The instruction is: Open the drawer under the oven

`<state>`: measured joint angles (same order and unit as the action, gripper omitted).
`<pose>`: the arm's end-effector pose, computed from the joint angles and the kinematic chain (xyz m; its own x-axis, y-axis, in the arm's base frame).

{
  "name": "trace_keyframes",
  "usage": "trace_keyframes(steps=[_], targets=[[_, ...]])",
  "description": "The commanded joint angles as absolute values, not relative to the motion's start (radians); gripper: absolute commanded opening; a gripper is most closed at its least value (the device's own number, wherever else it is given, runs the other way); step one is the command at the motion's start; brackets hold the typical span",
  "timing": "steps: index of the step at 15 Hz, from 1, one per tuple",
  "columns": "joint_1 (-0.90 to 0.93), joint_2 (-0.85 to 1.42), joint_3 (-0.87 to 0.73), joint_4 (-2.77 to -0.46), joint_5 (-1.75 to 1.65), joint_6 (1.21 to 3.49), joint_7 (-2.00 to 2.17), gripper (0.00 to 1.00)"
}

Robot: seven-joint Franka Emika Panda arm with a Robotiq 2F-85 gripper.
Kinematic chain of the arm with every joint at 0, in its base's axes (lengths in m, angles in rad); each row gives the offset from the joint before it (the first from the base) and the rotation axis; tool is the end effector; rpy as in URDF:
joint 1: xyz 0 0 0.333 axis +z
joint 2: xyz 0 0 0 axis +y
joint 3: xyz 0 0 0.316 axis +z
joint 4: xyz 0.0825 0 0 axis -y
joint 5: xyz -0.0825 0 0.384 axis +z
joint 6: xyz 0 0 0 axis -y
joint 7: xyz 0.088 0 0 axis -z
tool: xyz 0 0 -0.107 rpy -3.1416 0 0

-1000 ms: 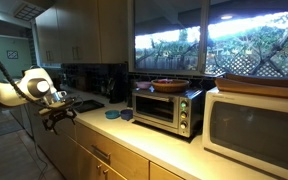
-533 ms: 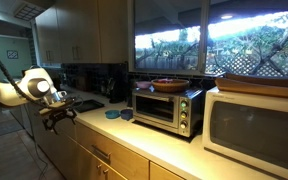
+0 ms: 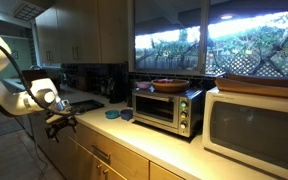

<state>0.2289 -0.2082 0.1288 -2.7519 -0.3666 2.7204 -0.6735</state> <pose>0.3738 0.1515 0.2960 0.2205 0.9746 -0.0383 0.9443 -0.2035 0.2586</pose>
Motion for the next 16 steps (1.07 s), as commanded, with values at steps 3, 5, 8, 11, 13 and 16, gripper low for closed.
trace_keyframes(steps=[3,5,8,11,13,16], targets=[[0.122,-0.033,0.123,-2.721,-0.592,2.925,-0.618,1.00],[0.087,0.013,0.115,-2.694,-0.695,2.955,-0.571,1.00],[0.058,0.074,0.091,-2.636,-0.856,2.978,-0.460,1.00],[0.062,0.159,0.062,-2.572,-0.975,2.999,-0.349,1.00],[0.073,0.213,0.039,-2.535,-1.055,3.011,-0.275,1.00],[0.092,0.282,-0.009,-2.475,-1.207,3.047,-0.160,1.00]])
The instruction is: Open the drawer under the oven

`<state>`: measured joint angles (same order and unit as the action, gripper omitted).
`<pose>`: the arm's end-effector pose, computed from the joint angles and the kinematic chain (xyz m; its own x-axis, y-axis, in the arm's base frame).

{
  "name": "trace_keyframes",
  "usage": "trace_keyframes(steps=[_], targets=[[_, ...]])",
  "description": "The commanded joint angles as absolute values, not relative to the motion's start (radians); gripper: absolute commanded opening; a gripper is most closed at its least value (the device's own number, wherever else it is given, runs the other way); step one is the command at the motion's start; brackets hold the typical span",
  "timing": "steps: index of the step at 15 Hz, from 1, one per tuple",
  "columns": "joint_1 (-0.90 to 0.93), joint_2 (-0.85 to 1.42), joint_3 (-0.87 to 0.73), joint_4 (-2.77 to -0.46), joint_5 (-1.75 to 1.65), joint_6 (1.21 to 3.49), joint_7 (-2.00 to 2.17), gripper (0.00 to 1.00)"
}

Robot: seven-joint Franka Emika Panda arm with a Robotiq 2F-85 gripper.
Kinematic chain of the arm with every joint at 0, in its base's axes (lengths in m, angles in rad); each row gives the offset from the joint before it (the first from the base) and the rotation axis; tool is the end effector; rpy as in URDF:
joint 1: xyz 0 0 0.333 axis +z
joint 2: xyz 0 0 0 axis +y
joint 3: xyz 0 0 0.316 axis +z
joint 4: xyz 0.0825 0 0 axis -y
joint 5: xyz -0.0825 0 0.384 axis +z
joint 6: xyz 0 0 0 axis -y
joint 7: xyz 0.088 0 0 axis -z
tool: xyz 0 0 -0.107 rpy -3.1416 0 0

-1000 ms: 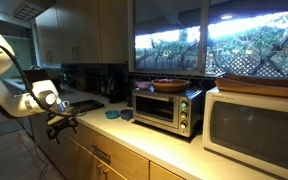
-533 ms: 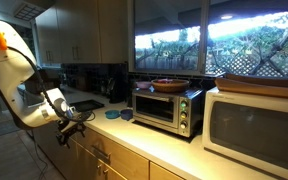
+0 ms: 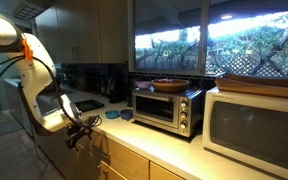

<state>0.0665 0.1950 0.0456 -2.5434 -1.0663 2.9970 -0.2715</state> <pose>0.4373 0.1131 0.2114 0.1537 0.9876 -0.0304 0.9294 -0.1340 0.3438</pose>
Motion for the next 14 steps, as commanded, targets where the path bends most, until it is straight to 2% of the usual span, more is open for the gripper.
trace_keyframes(steps=[1,3,4,14], targets=[[0.099,0.304,-0.027,-2.452,-1.272,3.064,-0.123,1.00],[0.104,0.343,-0.053,-2.410,-1.382,3.114,-0.054,1.00],[0.082,0.288,-0.017,-2.460,-1.292,3.067,-0.122,1.00],[0.110,0.342,-0.062,-2.390,-1.428,3.109,-0.028,1.00]])
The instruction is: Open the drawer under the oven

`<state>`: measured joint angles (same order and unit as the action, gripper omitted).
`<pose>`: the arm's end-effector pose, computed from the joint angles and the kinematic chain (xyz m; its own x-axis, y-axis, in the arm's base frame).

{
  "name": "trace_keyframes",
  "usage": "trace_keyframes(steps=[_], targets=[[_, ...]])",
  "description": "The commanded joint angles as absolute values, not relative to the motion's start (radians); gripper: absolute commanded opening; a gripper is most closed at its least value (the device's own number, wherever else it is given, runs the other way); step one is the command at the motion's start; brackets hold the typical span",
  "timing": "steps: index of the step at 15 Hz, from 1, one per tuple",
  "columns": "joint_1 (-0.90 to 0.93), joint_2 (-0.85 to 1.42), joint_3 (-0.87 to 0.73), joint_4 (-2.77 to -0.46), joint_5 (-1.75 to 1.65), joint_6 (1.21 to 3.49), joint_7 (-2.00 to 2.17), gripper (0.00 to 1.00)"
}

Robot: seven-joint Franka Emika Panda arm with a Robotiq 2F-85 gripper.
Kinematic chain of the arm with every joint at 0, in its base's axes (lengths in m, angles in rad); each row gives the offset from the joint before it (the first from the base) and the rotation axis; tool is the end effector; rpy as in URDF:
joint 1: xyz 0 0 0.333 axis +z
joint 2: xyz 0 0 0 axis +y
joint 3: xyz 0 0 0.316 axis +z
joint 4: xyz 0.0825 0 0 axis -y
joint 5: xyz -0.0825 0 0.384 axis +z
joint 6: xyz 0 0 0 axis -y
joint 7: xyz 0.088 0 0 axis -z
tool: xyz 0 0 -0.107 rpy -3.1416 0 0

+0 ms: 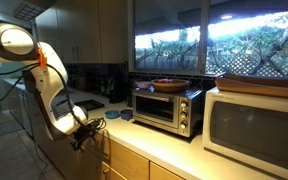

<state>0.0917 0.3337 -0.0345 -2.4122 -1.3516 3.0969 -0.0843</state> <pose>0.4595 0.1068 0.1859 0.0823 0.9966 -0.0005 0.9218 -0.0760 0.3801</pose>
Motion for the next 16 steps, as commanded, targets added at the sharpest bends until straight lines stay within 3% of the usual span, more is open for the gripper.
trace_keyframes(steps=[1,16], targets=[[0.115,0.340,-0.071,-2.384,-1.466,3.109,-0.001,1.00],[0.029,0.484,0.044,-2.247,-2.083,3.072,0.646,1.00]])
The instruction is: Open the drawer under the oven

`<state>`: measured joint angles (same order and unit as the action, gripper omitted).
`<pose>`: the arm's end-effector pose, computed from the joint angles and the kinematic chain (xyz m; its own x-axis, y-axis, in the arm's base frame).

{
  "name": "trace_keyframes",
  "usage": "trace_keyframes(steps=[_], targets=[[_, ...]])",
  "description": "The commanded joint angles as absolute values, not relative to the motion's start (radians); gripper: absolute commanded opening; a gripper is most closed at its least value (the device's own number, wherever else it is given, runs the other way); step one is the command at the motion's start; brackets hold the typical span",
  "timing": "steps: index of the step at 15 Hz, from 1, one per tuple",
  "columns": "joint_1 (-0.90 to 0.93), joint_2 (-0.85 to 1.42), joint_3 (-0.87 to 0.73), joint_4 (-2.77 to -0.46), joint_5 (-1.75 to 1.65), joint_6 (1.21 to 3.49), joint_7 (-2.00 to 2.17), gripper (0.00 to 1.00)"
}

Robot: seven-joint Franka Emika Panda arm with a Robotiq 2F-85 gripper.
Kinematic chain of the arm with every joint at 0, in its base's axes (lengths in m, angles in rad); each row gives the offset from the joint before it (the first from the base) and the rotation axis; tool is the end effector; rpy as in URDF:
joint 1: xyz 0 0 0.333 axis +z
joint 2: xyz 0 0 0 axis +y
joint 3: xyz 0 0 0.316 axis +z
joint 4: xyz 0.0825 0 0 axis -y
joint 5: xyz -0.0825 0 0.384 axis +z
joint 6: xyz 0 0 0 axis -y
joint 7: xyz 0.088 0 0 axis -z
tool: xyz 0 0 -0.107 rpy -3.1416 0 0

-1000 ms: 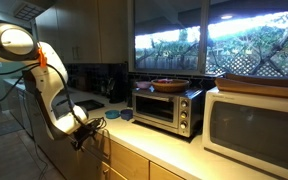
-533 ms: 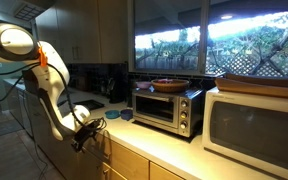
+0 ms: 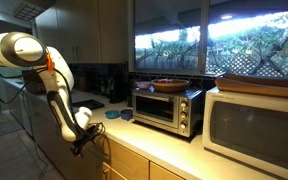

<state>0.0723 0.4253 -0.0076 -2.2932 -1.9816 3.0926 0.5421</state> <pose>0.4481 0.1047 0.1554 0.0720 0.9973 0.0126 0.8999 -0.0704 0.4304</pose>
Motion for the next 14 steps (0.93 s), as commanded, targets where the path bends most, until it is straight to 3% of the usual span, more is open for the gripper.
trace_keyframes(steps=[1,14], targets=[[0.018,0.499,0.057,-2.239,-2.113,3.065,0.672,1.00],[-0.087,0.588,0.190,-2.203,-2.433,2.826,1.040,1.00]])
